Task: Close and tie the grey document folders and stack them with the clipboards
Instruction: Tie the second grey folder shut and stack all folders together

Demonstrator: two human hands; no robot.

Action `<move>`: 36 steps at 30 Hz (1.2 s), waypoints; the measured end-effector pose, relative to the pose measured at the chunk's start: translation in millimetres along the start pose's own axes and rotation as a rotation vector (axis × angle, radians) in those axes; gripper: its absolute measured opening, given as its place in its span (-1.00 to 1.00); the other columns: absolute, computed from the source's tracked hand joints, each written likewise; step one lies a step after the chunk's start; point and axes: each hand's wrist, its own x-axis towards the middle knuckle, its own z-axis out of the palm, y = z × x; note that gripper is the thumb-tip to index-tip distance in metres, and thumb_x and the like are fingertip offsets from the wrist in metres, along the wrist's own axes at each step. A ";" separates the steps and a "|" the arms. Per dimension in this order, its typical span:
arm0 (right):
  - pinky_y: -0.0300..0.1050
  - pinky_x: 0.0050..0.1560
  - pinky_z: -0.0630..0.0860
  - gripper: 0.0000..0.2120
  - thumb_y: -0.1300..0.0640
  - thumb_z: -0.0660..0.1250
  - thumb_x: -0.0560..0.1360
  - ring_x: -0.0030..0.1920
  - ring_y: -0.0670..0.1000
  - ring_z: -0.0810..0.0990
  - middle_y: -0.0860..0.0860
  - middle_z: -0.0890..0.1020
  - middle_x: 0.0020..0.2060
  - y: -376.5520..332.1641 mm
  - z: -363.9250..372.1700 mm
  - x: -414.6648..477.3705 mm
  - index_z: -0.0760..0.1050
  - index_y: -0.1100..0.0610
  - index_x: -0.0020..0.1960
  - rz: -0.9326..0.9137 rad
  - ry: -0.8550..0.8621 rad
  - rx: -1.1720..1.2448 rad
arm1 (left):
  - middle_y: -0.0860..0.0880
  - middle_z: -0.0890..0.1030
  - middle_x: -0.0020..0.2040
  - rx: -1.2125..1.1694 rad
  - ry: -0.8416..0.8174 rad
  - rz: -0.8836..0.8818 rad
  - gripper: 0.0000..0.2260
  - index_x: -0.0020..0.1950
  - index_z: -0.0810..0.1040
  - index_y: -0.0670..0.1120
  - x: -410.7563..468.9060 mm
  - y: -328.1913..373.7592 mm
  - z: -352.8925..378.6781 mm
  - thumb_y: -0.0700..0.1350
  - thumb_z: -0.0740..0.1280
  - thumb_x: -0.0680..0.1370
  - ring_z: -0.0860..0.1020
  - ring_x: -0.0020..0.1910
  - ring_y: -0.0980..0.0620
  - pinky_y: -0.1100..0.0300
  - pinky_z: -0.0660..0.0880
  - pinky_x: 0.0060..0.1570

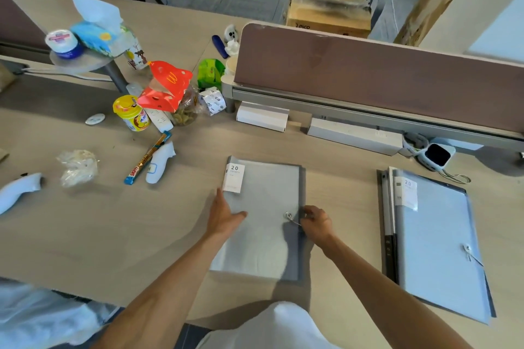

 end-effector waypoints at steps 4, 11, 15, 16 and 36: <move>-0.15 -0.25 0.46 -0.93 0.22 0.32 0.44 -0.18 0.08 0.52 0.03 0.55 -0.22 19.2 -10.8 -5.3 0.53 0.08 -0.09 0.105 0.035 0.203 | -0.11 0.55 0.27 -0.442 0.002 -0.133 -0.38 0.46 0.26 -0.16 -5.0 18.7 -9.3 -0.22 0.42 0.45 0.57 0.16 -0.11 0.08 0.48 0.10; -0.17 -0.20 0.40 -0.86 0.25 0.18 0.56 -0.20 0.00 0.49 0.06 0.54 -0.20 15.7 -67.3 -4.7 0.50 0.14 0.03 0.037 0.035 0.482 | -0.20 0.67 0.09 -0.734 -0.193 -0.014 -0.65 0.23 0.52 -0.17 -26.8 85.8 -1.2 -0.12 0.42 0.47 0.64 -0.08 -0.12 -0.01 0.56 0.02; -0.12 -0.19 0.38 -0.80 0.19 0.15 0.59 -0.21 0.01 0.45 0.04 0.52 -0.26 27.2 -121.6 0.8 0.52 0.10 -0.12 -0.036 0.182 0.510 | -0.13 0.66 0.13 -0.744 -0.320 0.064 -0.71 0.26 0.53 -0.09 -45.0 139.5 28.3 -0.13 0.34 0.54 0.63 0.01 -0.10 0.05 0.56 0.04; -0.13 -0.23 0.36 -0.81 0.19 0.14 0.59 -0.22 0.02 0.44 0.05 0.51 -0.26 34.1 -136.6 1.6 0.51 0.11 -0.11 -0.029 0.218 0.524 | -0.12 0.66 0.14 -0.737 -0.349 0.079 -0.72 0.26 0.54 -0.08 -48.8 151.0 40.2 -0.13 0.34 0.55 0.63 0.03 -0.10 0.05 0.56 0.06; 0.09 0.23 0.45 -0.58 0.06 0.25 0.46 0.20 0.30 0.49 0.28 0.52 0.20 276.5 -332.5 1.1 0.43 0.22 0.26 0.293 0.228 -0.043 | -0.15 0.22 0.54 0.055 -0.308 0.085 -0.30 0.56 0.07 -0.12 -135.4 224.5 293.8 -0.04 0.35 0.52 0.27 0.48 -0.12 0.08 0.26 0.42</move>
